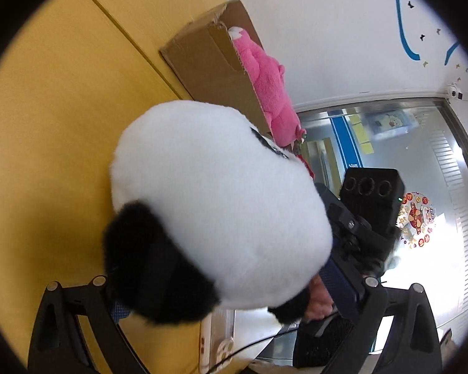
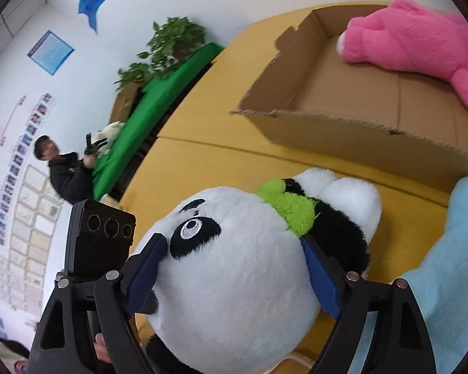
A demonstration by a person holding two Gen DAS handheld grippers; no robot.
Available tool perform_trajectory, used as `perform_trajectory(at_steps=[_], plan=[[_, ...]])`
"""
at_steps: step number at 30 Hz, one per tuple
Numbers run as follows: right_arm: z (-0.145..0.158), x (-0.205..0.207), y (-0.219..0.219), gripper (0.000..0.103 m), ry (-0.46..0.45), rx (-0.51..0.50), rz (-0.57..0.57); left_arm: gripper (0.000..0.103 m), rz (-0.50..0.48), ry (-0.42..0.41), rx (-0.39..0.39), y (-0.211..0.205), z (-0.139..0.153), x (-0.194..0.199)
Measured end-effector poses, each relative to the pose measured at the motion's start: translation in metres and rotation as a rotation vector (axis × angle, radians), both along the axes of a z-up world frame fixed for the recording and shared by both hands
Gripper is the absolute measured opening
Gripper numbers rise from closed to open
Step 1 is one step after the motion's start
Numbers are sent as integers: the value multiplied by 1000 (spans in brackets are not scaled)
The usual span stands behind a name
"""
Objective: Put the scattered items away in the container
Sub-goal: 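Lift the panda plush with both grippers toward the cardboard box, then carry the panda over the box and lower it beside the pink bear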
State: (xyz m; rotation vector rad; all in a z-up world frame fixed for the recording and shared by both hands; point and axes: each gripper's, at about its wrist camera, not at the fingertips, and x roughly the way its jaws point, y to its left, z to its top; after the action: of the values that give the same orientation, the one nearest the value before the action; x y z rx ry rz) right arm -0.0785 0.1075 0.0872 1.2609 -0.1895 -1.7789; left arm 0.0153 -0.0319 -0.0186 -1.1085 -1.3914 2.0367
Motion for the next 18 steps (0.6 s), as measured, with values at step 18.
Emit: perform_trajectory(at_steps=[18], plan=[[-17,-16,-2,101,-94,75,-75,97,-16,-48,35,7,-11,-12]])
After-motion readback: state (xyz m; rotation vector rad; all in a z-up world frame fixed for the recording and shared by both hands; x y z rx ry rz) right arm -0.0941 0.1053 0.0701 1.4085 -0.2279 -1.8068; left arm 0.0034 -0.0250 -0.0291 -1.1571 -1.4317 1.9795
